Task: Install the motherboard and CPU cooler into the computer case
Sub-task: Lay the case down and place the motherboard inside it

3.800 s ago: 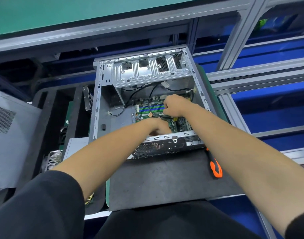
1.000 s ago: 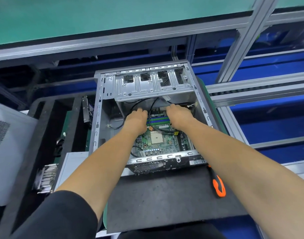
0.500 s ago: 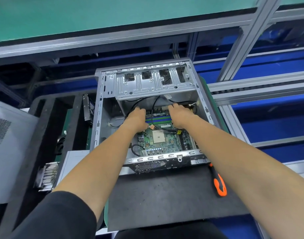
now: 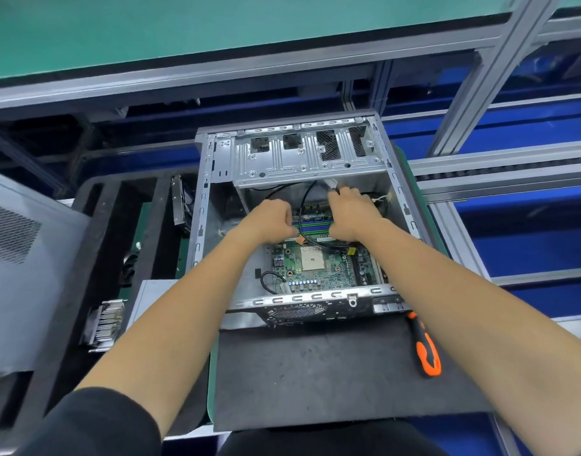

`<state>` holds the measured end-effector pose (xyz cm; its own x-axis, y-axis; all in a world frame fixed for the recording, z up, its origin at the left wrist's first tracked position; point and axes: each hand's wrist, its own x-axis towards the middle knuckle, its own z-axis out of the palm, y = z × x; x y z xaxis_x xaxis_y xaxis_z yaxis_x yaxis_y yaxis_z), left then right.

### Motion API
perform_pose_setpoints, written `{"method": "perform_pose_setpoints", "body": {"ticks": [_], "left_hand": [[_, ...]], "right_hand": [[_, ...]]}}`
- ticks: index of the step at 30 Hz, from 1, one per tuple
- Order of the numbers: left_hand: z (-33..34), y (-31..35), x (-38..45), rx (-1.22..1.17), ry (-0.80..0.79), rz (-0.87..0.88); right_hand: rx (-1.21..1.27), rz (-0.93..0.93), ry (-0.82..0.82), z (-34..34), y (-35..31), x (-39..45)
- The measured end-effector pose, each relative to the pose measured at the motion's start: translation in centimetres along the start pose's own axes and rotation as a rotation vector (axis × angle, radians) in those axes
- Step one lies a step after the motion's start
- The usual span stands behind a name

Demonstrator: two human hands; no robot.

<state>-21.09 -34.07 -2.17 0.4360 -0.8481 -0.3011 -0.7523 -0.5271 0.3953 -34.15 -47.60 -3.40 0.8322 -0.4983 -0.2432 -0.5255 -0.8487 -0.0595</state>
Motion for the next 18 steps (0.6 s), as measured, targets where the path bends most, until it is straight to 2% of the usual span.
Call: {"method": "perform_pose_setpoints", "body": {"ticks": [2, 3, 4, 6, 9, 11, 15, 18], "left_hand": [[-0.3, 0.5, -1.4, -0.019, -0.277, 0.033], [-0.1, 0.5, -2.1, -0.032, -0.411, 0.026], [0.2, 0.5, -2.8, -0.034, -0.509, 0.019], [1.1, 0.2, -3.8, 0.021, -0.607, 0.023], [2.2, 0.2, -4.2, 0.188, -0.605, 0.059], [2.6, 0.8, -4.3, 0.256, -0.567, 0.077], [3.4, 1.4, -4.2, 0.342, -0.513, 0.093], [3.4, 1.3, -4.2, 0.334, -0.534, 0.063]], "right_hand": [[0.082, -0.100, 0.128, -0.7, -0.6, -0.6], [0.162, -0.158, 0.129, -0.9, -1.0, -1.0], [0.229, -0.217, 0.064, -1.1, -1.3, -1.5], [0.261, -0.332, -0.152, -1.2, -2.2, -2.4], [0.194, -0.402, -0.393, -1.0, -3.1, -3.4], [0.132, -0.371, -0.465, -0.7, -3.2, -3.8], [0.038, -0.256, -0.367, -0.9, -2.7, -4.5], [-0.128, -0.043, -0.280, -1.2, -2.1, -5.0]]}}
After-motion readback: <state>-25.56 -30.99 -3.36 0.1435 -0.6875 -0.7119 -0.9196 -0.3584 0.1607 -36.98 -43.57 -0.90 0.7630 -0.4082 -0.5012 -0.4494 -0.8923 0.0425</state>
